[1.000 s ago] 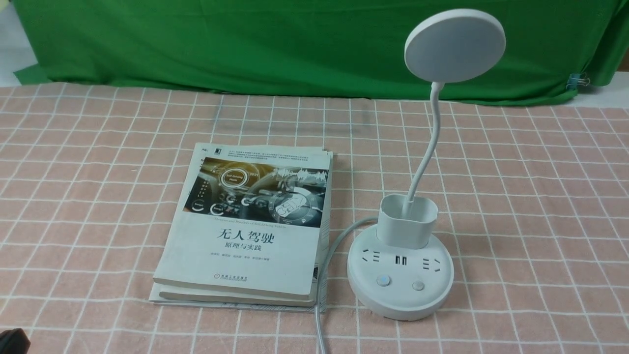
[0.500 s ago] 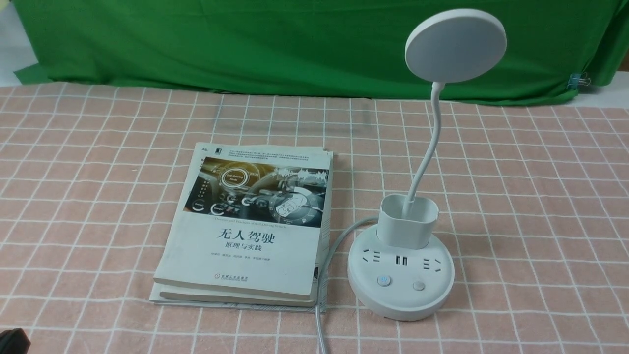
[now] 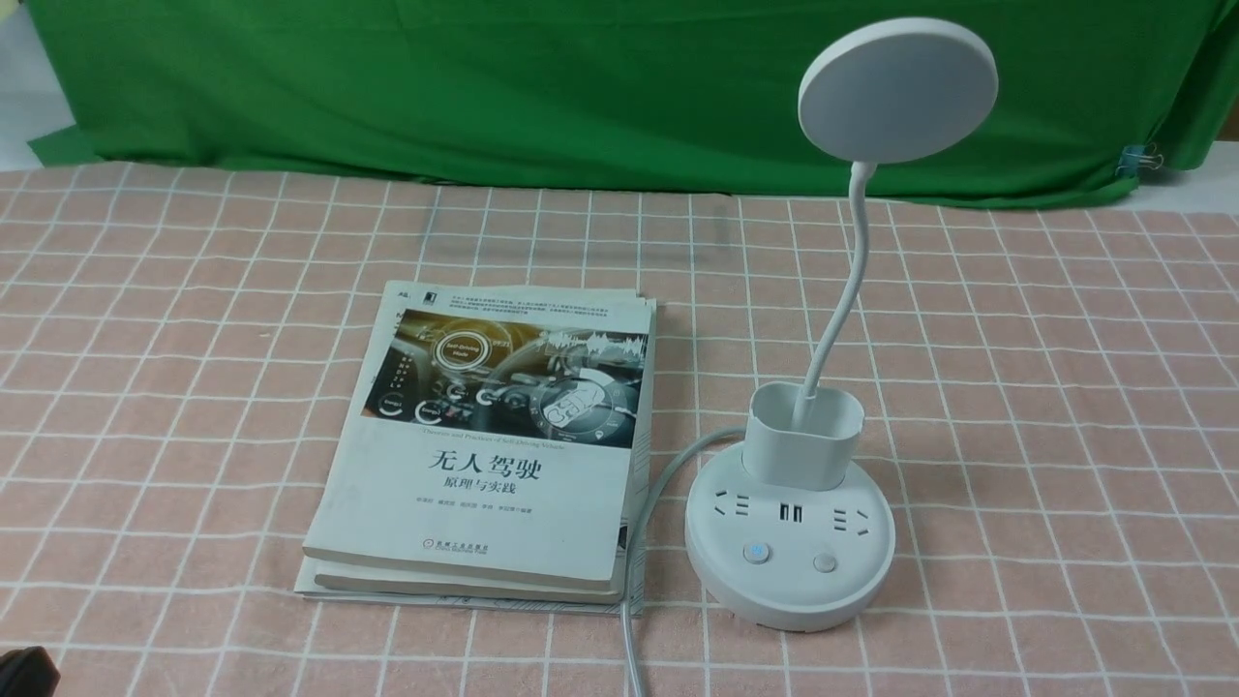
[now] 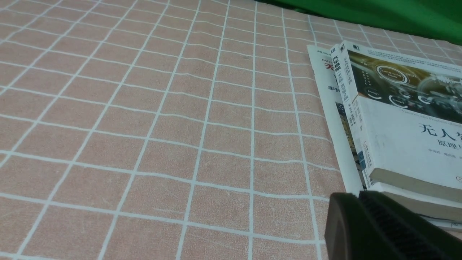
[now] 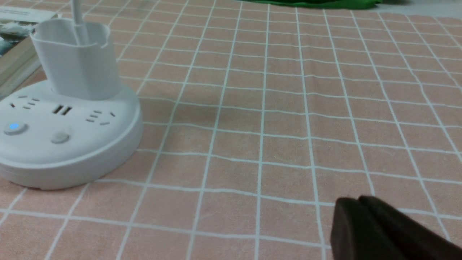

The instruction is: Turn off the table lamp on the pink coffee tablecloth by hand.

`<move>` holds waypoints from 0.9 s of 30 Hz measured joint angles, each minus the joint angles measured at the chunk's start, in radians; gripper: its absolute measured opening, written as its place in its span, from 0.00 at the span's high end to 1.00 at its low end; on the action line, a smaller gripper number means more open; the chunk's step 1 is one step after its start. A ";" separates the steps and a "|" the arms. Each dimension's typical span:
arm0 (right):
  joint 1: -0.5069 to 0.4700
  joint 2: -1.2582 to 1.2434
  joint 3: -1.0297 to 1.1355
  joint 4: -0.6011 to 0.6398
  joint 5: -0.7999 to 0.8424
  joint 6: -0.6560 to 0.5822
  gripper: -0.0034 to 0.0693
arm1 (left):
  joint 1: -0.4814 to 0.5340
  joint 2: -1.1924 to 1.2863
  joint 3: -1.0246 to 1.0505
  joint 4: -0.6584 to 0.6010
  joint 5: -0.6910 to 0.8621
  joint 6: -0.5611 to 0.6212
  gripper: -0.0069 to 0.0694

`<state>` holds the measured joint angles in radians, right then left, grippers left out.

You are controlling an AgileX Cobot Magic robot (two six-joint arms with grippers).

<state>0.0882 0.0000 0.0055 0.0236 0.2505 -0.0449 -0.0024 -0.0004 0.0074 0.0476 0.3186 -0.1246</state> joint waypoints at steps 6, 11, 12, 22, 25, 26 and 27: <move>0.000 0.000 0.000 0.000 0.000 0.000 0.84 | 0.000 0.000 0.000 0.000 0.000 0.000 0.90; 0.000 0.000 0.000 0.000 0.000 0.000 0.83 | 0.000 0.000 0.000 0.000 0.000 0.000 0.90; 0.000 0.000 0.000 0.000 0.000 0.000 0.82 | 0.000 0.000 0.000 0.000 0.000 0.000 0.90; 0.000 0.000 0.000 0.000 0.000 0.000 0.79 | 0.000 0.000 0.000 0.000 0.000 0.000 0.90; 0.000 0.000 0.000 0.000 0.000 0.000 0.78 | 0.000 0.000 0.000 0.000 0.000 0.000 0.90; 0.000 0.000 0.000 0.000 0.000 0.000 0.78 | 0.000 0.000 0.000 0.000 0.000 0.000 0.90; 0.000 0.000 0.000 0.000 0.000 0.000 0.77 | 0.000 0.000 0.000 0.000 0.000 0.000 0.90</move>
<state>0.0882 0.0000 0.0055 0.0236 0.2505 -0.0453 -0.0024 -0.0004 0.0074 0.0476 0.3186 -0.1246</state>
